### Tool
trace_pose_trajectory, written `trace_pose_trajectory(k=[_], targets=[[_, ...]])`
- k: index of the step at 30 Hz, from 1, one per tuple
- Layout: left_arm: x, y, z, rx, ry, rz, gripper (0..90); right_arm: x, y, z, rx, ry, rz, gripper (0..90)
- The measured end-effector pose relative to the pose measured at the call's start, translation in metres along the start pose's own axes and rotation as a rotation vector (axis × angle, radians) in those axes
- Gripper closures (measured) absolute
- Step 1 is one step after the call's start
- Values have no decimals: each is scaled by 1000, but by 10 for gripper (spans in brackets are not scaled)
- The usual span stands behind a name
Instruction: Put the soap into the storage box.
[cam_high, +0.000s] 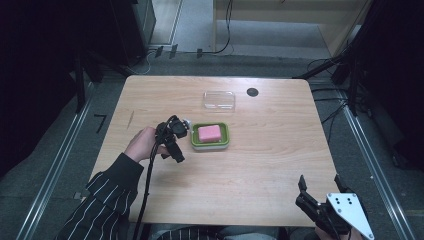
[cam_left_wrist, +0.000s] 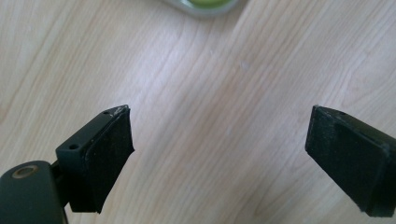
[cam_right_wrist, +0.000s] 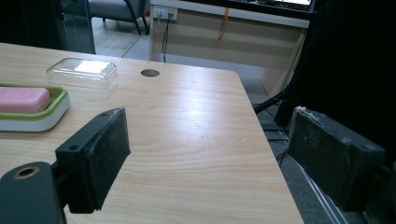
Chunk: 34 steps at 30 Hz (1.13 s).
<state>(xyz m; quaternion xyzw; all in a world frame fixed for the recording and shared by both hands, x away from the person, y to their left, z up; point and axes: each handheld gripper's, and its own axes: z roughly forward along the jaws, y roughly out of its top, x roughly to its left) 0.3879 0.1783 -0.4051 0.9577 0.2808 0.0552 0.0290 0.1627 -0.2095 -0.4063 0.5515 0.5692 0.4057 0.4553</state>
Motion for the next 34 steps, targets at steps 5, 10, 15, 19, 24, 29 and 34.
trace_pose_trajectory(k=[5,10,15,19,24,29,34], targets=[[-7,-14,-1,13,5,-19,81,0,0,0,-2,1,1,127],[-12,-28,4,42,8,-29,83,0,0,1,-2,4,0,127],[-17,-44,10,57,0,-53,84,1,0,1,-2,8,0,127],[-21,-56,14,63,-2,-69,85,1,0,1,-1,8,0,127],[-26,-69,22,68,-18,-84,88,1,0,1,-3,7,-1,127],[-31,-81,30,65,-28,-98,88,0,0,1,-7,6,-2,127],[-32,-86,32,60,-31,-95,87,0,0,2,-6,9,-1,127]])
